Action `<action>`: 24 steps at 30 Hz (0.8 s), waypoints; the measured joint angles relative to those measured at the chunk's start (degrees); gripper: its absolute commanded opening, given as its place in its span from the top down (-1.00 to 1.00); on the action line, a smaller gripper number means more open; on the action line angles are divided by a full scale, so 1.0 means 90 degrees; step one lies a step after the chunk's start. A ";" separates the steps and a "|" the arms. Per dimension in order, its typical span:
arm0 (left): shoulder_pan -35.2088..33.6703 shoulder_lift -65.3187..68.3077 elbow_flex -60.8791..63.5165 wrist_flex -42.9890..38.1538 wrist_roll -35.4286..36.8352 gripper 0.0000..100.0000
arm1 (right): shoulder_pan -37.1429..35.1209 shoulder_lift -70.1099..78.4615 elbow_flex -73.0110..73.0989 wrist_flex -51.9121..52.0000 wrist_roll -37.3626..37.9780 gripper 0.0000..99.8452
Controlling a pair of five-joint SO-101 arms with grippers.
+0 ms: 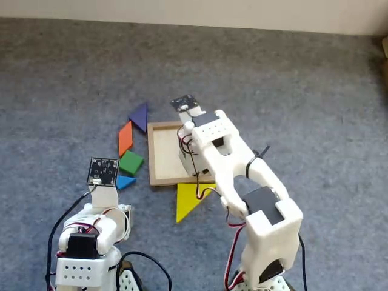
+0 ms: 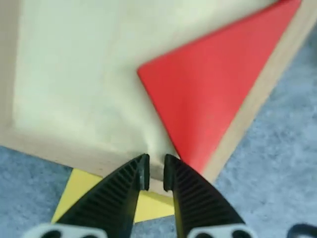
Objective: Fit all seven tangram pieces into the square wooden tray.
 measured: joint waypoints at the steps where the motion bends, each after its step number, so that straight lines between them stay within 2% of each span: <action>1: 0.0000 0.0000 0.0000 0.0000 0.0000 0.72 | 0.0000 -0.0156 0.0000 0.0000 0.0029 0.89; 7: 0.0000 0.0000 0.0000 0.0000 0.0000 0.72 | -0.0098 -0.1397 0.0488 0.0020 0.0068 0.89; 11: 0.0000 0.0000 0.0000 0.0000 0.0000 0.72 | -0.0557 -0.1934 0.1182 -0.0244 0.0078 0.89; 17: 0.0000 0.0000 0.0000 0.0000 0.0000 0.72 | -0.1455 -0.2051 0.2090 -0.1006 0.0078 0.89; 24: 0.0000 0.0000 0.0000 0.0000 0.0000 0.72 | -0.1670 -0.2051 0.2628 -0.1807 0.0078 0.89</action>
